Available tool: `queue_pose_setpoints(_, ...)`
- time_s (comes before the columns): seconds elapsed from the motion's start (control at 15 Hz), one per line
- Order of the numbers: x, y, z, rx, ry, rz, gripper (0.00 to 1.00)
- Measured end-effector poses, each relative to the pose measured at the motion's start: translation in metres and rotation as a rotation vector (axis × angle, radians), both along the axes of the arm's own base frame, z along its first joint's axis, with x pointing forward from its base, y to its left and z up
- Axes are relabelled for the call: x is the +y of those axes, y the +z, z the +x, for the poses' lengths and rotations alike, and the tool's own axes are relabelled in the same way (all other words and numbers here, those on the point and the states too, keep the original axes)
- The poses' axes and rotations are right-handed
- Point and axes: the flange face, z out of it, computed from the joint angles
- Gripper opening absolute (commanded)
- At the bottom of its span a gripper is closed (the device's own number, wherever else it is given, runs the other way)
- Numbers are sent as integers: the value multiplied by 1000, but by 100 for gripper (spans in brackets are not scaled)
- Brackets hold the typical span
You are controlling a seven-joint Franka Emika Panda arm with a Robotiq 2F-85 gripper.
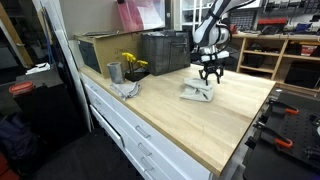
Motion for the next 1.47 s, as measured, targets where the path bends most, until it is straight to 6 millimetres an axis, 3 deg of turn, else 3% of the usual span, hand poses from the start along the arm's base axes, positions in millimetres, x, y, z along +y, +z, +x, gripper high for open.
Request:
queue_pose_setpoints(0.4, -1, -4, -1, -18, 11, 46, 1)
queue_pose_setpoints(0.93, -4, 0, 0, -27, 5, 45, 0)
queue_pose_setpoints(1.0, -4, 0, 0, -28, 5, 45, 2)
queue_pose_setpoints(1.07, -4, 0, 0, -29, 5, 45, 27)
queue_pose_setpoints(1.2, -5, 2, 1, -38, 15, 45, 31)
queue_pose_setpoints(1.4, -6, 6, 5, -71, 61, 46, 53)
queue_pose_setpoints(1.47, -7, 7, 6, -81, 78, 47, 15)
